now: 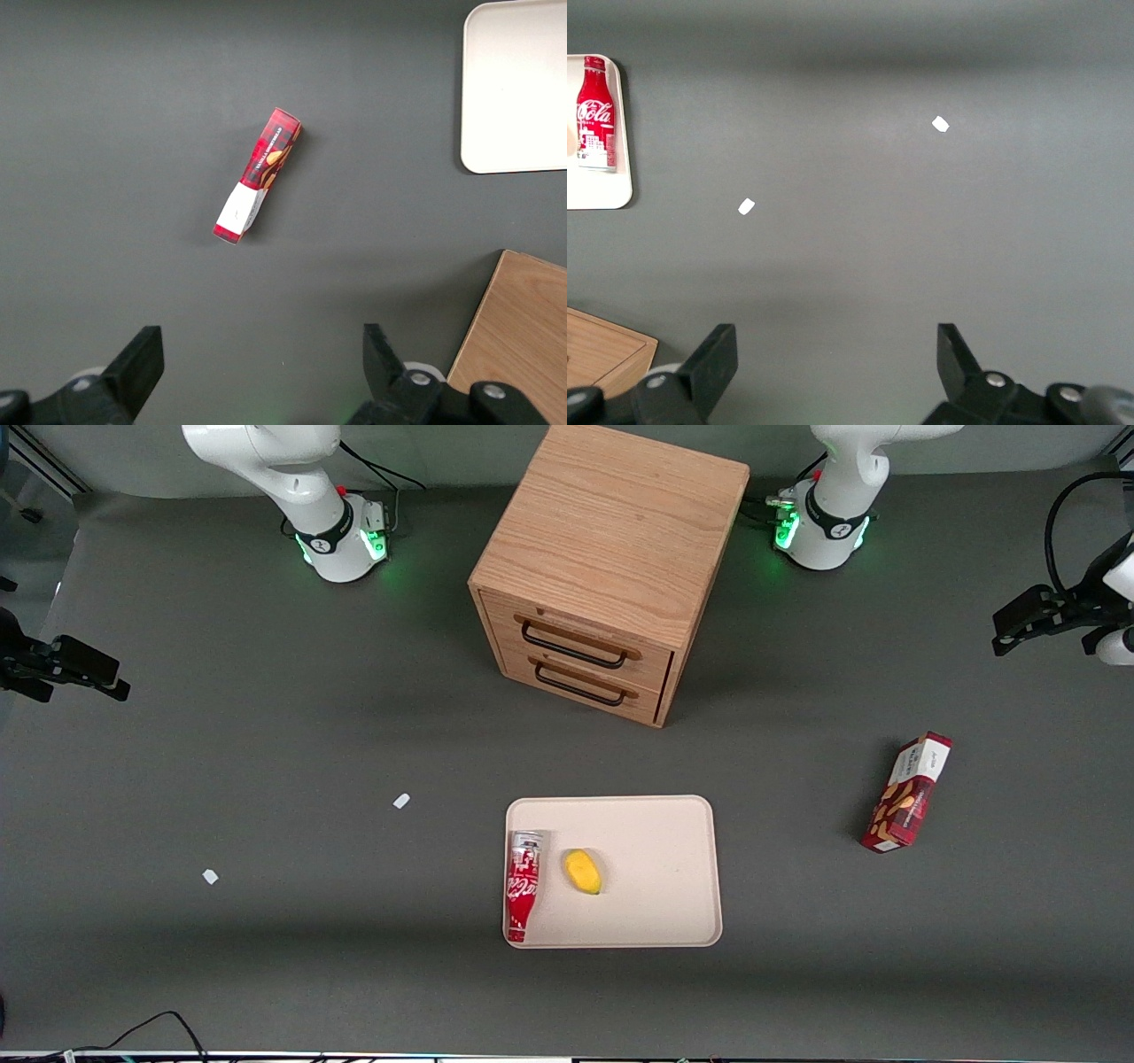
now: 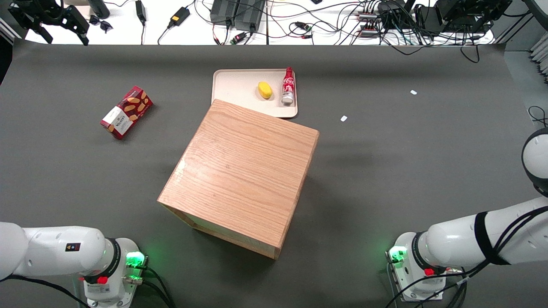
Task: Place red cookie box on tray
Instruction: 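Move the left gripper down over the red shortbread box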
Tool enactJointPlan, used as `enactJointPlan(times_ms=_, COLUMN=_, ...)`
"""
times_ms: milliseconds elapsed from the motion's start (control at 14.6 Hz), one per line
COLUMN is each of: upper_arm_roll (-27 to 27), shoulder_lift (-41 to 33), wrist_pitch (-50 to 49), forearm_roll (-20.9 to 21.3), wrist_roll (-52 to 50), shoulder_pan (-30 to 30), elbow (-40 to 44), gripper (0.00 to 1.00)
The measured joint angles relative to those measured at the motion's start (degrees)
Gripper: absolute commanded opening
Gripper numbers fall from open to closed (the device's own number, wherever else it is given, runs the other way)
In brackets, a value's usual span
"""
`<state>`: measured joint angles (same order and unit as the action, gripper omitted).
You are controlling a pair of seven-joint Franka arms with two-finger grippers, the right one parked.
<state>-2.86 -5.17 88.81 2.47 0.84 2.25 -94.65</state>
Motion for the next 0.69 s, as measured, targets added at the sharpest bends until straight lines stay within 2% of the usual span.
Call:
enactJointPlan(times_ms=480, upper_arm_roll=0.0, shoulder_lift=0.4, wrist_pitch=2.0, forearm_roll=0.0, wrist_roll=1.0, shoulder_pan=0.2, elbow=-2.1, gripper=1.0)
enactJointPlan(times_ms=686, upper_arm_roll=0.2, shoulder_lift=3.0, wrist_pitch=8.8, forearm_roll=0.0, wrist_roll=12.5, shoulder_pan=0.7, elbow=-5.9, gripper=1.0)
